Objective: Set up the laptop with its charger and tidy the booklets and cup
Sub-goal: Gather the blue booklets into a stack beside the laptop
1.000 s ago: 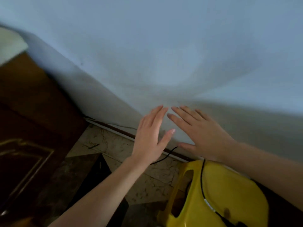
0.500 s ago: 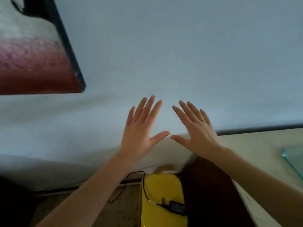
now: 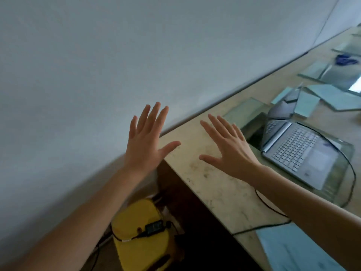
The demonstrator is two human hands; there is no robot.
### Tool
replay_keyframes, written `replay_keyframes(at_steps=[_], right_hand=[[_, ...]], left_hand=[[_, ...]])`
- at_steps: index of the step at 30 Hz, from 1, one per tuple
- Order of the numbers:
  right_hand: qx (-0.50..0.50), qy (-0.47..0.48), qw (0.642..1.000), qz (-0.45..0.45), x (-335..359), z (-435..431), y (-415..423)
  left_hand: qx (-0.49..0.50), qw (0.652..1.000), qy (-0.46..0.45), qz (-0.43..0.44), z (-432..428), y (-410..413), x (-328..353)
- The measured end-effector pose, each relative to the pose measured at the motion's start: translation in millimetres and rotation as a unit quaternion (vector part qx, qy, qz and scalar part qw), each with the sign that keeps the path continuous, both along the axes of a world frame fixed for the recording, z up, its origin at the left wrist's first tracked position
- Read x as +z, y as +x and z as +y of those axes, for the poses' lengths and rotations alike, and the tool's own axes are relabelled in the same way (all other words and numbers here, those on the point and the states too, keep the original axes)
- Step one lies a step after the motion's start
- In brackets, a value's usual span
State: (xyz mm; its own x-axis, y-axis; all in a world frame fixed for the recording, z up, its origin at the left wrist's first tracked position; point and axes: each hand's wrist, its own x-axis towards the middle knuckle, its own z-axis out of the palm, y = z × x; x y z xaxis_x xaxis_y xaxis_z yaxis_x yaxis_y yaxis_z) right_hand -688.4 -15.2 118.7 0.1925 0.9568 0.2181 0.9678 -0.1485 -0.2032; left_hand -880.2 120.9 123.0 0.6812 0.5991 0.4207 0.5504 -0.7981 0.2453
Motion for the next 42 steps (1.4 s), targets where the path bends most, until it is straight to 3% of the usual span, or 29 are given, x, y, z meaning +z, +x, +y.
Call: replay_keyframes(at_steps=[11,22,32,42], right_hand=[[-0.05,-0.054,0.996,0.04,-65,-189,123],[-0.019,-0.132,0.99,0.05,-121,-239,142],[-0.094,-0.24,0.966,0.019,-130,-294,162],[-0.052,-0.322,0.945,0.03,-163,-316,172]], left_hand=[[-0.059,0.995,-0.046,0.063,-175,127,-48],[0.018,0.99,-0.088,0.106,-245,87,-91],[0.036,0.977,-0.178,0.111,-310,46,-145],[0.086,0.963,-0.213,0.144,-371,32,-155]])
